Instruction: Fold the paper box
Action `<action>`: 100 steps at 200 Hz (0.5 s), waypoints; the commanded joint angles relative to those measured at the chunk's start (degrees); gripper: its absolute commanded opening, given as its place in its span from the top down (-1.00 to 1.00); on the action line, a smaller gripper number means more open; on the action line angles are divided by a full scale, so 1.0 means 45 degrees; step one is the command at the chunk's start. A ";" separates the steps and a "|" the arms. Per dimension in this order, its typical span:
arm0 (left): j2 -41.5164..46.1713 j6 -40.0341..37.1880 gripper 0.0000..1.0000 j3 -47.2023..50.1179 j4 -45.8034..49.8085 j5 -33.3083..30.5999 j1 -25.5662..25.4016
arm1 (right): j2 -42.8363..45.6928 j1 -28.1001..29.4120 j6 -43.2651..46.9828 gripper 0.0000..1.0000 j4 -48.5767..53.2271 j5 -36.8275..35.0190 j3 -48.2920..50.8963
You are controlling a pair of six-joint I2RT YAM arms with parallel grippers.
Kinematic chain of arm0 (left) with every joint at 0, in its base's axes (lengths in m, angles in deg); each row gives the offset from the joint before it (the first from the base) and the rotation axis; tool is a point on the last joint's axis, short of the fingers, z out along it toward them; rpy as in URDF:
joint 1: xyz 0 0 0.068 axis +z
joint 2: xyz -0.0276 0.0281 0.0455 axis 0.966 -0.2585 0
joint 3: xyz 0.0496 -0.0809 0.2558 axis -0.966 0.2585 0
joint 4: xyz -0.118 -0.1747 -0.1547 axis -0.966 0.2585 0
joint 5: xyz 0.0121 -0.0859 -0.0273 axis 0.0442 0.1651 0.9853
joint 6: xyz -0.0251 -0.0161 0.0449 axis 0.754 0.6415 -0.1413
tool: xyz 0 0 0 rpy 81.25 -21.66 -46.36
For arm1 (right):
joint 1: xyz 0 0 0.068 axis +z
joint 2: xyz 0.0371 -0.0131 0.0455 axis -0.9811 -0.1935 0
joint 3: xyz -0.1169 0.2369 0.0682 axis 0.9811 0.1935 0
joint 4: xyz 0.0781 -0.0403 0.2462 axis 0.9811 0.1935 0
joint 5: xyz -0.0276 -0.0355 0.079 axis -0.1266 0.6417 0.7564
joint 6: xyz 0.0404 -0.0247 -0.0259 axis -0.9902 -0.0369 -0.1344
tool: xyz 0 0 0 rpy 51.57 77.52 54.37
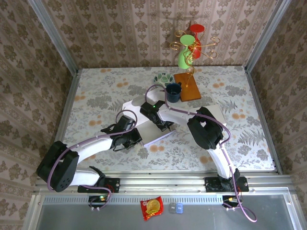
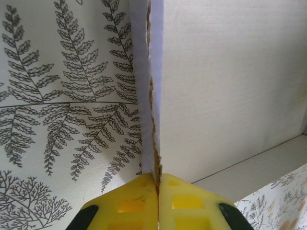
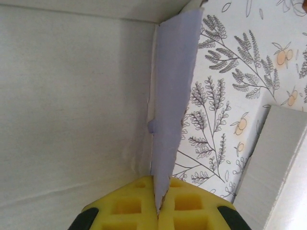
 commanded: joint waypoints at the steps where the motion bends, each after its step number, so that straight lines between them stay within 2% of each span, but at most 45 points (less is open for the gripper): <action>1: -0.0360 -0.0329 0.85 -0.0234 -0.0464 0.0055 0.0075 | 0.0127 0.0389 -0.0428 1.00 -0.0677 0.1926 0.0340; 30: -0.0360 -0.0356 0.85 -0.0216 -0.0478 0.0069 0.0075 | 0.0306 0.0232 -0.0744 0.94 -0.0916 0.2505 0.0541; 100: -0.0225 -0.0702 0.85 -0.0470 0.0205 0.0004 0.0117 | 0.2433 -0.0893 -0.1082 0.41 -0.2049 0.4158 0.1700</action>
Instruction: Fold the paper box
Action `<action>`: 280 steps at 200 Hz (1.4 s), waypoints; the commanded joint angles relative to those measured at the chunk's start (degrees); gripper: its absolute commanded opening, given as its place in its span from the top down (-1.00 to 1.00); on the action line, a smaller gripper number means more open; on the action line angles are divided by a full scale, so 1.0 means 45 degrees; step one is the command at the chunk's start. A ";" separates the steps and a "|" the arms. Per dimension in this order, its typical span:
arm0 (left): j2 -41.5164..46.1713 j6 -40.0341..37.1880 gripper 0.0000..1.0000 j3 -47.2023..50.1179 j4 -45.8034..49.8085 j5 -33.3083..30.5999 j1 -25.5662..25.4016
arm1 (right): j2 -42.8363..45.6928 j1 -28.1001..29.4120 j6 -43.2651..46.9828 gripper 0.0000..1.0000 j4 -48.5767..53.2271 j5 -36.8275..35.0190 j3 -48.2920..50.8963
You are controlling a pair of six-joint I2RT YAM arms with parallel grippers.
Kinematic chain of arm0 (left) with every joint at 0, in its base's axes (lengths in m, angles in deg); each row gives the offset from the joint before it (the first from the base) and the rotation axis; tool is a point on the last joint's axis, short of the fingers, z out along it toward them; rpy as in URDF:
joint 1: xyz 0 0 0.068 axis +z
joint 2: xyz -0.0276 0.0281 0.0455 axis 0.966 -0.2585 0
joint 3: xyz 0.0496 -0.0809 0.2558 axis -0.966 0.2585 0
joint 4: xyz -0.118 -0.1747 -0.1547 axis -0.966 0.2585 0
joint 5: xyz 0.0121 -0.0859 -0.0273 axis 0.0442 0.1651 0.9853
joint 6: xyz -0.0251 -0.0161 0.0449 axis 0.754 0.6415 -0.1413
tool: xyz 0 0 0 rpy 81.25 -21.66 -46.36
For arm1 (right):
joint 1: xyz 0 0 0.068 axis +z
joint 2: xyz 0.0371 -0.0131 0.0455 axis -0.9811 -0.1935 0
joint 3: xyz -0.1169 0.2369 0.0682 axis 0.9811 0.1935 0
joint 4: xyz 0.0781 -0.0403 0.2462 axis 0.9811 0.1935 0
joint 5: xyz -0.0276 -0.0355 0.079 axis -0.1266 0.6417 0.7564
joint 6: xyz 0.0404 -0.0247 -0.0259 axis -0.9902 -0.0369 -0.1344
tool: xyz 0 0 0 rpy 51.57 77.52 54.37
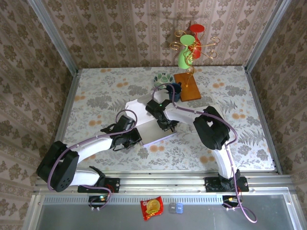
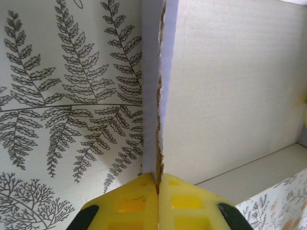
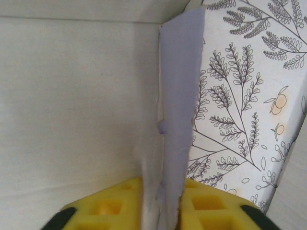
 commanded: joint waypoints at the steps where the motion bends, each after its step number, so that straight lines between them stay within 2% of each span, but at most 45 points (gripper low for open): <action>1: -0.0224 -0.0428 0.85 -0.0431 0.0101 -0.0053 0.0038 | 0.1133 -0.0195 -0.0296 0.40 -0.0848 0.1792 0.0205; 43: -0.0069 -0.0717 0.80 -0.0665 0.0727 -0.0271 0.0088 | 0.2023 -0.1097 -0.0550 0.12 -0.0982 0.3020 0.0619; 67: 0.0031 -0.1022 0.73 -0.0912 0.1182 -0.0410 0.0153 | 0.2338 -0.1546 -0.0636 0.04 -0.1080 0.3804 0.0865; 101: 0.0108 -0.1476 0.66 -0.1267 0.1774 -0.0498 0.0328 | 0.2913 -0.1951 -0.0668 0.01 -0.1170 0.4162 0.1082; 118: 0.0276 -0.1808 0.53 -0.1495 0.2232 -0.0550 0.0528 | 0.3433 -0.2327 -0.0648 0.01 -0.1368 0.4449 0.1206; 147: 0.0856 -0.2406 0.36 -0.1766 0.2909 -0.0591 0.0941 | 0.4374 -0.3189 -0.0181 0.01 -0.2014 0.5632 0.1329; 182: 0.1529 -0.3236 0.29 -0.2284 0.4010 -0.0450 0.1421 | 0.4279 -0.3887 0.1194 -0.01 -0.1791 0.6994 0.0685; 213: 0.2098 -0.5111 0.24 -0.3416 0.5495 0.0072 0.2413 | 0.3897 -0.4215 0.3037 -0.16 -0.1365 0.7475 0.0090; 221: 0.2073 -0.5734 0.24 -0.3767 0.5962 0.0386 0.3196 | 0.3686 -0.4351 0.3474 -0.18 -0.1244 0.7758 -0.0112; 249: 0.1342 -0.8150 0.18 -0.4903 0.6675 0.2643 0.5068 | 0.2826 -0.4861 0.4341 -0.19 -0.0919 0.8549 -0.0977; 280: -0.0124 -1.0912 0.15 -0.6930 0.7994 0.3802 0.5449 | 0.2049 -0.5217 0.4959 -0.20 -0.0493 0.9348 -0.2039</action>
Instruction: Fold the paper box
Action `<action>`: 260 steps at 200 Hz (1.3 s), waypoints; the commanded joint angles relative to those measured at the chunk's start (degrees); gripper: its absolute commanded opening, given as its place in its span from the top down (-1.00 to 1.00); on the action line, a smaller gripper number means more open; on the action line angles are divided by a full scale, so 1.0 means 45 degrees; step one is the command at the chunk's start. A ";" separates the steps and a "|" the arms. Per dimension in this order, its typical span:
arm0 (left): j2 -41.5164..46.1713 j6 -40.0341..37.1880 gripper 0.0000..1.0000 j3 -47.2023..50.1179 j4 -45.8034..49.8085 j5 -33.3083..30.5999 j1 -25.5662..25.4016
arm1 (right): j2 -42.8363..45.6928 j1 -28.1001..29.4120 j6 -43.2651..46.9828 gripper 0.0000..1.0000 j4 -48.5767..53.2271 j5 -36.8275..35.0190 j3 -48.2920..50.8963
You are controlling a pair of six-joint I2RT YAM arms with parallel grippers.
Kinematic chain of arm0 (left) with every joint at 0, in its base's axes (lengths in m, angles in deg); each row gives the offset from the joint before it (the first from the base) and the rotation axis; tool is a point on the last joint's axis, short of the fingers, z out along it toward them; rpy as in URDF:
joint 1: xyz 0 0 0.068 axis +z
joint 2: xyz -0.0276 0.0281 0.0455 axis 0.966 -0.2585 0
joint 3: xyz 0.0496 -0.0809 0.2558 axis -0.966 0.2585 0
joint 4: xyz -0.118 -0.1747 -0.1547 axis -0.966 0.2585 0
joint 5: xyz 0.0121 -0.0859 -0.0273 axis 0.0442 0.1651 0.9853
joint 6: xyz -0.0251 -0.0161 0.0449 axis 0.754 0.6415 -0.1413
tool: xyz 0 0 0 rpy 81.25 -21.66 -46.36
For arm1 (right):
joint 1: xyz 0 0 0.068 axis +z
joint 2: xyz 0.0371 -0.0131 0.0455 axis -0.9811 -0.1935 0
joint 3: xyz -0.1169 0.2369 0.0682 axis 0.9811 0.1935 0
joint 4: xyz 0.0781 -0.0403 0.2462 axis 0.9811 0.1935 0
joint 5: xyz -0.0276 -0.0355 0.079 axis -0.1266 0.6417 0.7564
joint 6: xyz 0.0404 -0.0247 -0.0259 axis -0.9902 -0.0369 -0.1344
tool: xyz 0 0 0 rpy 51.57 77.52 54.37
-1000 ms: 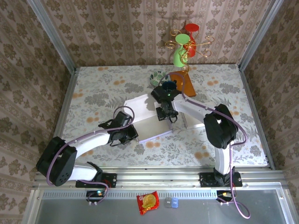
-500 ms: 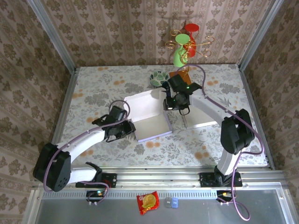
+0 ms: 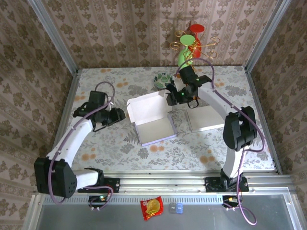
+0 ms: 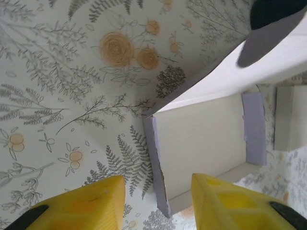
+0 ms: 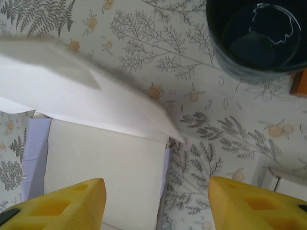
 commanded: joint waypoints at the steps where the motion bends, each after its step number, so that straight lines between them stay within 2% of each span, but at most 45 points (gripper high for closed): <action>1: -0.0950 -0.3247 0.15 -0.1425 0.1636 0.1691 0.0081 | -0.0584 -0.0240 0.1187 -0.20 0.0883 0.1148 -0.0937; 36: -0.2463 -0.4578 0.11 -0.2934 0.1987 0.2018 0.0080 | -0.1285 -0.0247 0.1804 -0.20 0.1208 0.1901 -0.1642; 65: -0.3341 -0.5009 0.10 -0.3793 0.2385 0.1393 0.0086 | -0.1809 -0.0247 0.1899 -0.20 0.1365 0.1808 -0.2286; 110: -0.4038 -0.5099 0.18 -0.4224 0.2283 0.1452 -0.0198 | -0.2525 -0.0174 0.1886 -0.10 0.1797 0.1527 -0.3300; 197: -0.4499 -0.4867 0.62 -0.4249 0.2072 0.0840 -0.0709 | -0.2774 0.0031 0.1711 0.19 0.1598 0.1176 -0.3492; 229: -0.4440 -0.4808 0.70 -0.4220 0.2012 0.0360 -0.0874 | -0.2483 0.0100 0.1546 0.36 0.1269 0.0889 -0.3112; 260: -0.4350 -0.4817 0.74 -0.4247 0.2011 0.0015 -0.0975 | -0.1994 0.0216 0.1401 0.63 0.0858 0.0364 -0.2580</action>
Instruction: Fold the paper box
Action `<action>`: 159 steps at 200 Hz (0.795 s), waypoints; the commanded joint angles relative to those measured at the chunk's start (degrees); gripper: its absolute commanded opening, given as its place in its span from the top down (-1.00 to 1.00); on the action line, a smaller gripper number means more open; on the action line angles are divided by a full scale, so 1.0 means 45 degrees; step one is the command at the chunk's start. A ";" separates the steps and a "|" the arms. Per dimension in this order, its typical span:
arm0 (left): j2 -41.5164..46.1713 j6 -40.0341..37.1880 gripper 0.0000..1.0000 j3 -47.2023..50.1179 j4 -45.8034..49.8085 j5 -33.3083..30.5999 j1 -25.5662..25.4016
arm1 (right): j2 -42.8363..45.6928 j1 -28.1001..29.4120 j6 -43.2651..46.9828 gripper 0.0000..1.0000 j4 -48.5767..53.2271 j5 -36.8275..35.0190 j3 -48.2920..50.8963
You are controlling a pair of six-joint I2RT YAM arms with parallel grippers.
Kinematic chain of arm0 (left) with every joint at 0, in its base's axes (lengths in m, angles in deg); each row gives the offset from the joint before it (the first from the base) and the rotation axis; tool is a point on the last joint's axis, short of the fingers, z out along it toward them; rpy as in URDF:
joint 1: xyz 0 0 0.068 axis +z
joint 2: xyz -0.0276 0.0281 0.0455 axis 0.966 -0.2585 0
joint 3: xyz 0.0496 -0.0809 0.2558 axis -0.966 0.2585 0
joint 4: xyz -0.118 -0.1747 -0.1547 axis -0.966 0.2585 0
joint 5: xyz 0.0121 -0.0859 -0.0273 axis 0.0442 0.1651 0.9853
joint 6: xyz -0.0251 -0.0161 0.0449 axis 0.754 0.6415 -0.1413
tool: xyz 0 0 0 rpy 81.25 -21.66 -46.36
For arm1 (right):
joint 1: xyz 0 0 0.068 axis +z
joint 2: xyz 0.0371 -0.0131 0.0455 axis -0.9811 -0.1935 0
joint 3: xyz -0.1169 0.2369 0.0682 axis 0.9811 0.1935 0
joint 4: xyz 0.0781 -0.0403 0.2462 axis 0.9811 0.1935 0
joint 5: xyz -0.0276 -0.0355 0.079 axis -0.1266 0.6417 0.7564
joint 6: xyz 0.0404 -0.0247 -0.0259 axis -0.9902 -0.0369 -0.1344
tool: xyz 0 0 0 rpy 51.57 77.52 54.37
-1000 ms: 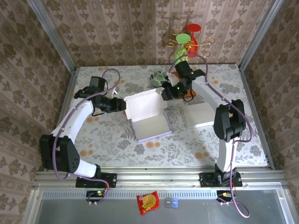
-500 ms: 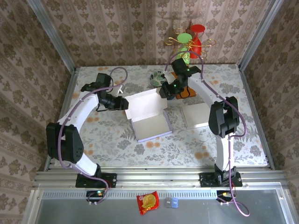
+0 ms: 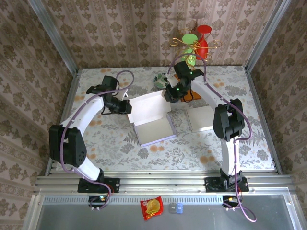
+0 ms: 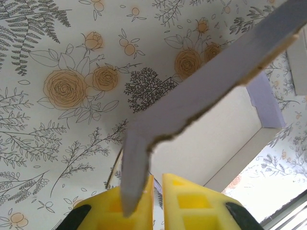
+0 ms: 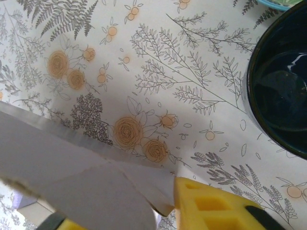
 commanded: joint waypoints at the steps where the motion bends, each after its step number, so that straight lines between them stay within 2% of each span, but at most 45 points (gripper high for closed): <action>1: 0.0022 -0.0081 0.74 -0.0314 0.0171 -0.0462 -0.0091 | 0.0582 0.0137 -0.0218 0.64 -0.0170 -0.0612 0.0430; 21: 0.0224 -0.0088 0.72 -0.0427 0.0372 -0.0680 -0.0091 | 0.0835 0.0215 -0.0220 0.82 -0.0358 -0.0924 0.0770; 52: 0.0991 0.0014 0.43 -0.0327 0.0535 -0.1286 0.0182 | 0.1559 0.0447 -0.0141 1.00 -0.0870 -0.1486 0.1611; 70: 0.1433 0.0161 0.26 -0.0183 0.0521 -0.1354 0.0701 | 0.2022 0.0529 -0.0141 1.00 -0.1170 -0.1721 0.2140; 99: 0.1504 -0.0210 0.16 -0.0193 0.0537 -0.0687 0.1556 | 0.2712 0.0577 -0.0178 1.00 -0.1528 -0.1607 0.2865; 131: 0.0900 -0.1440 0.10 -0.0639 0.0598 0.0710 0.1478 | 0.3185 0.0598 -0.0188 1.00 -0.1686 -0.1284 0.3570; 159: 0.0512 -0.2374 0.05 -0.0746 0.0546 0.0811 0.1222 | 0.3481 0.0608 -0.0171 1.00 -0.1892 -0.1030 0.4069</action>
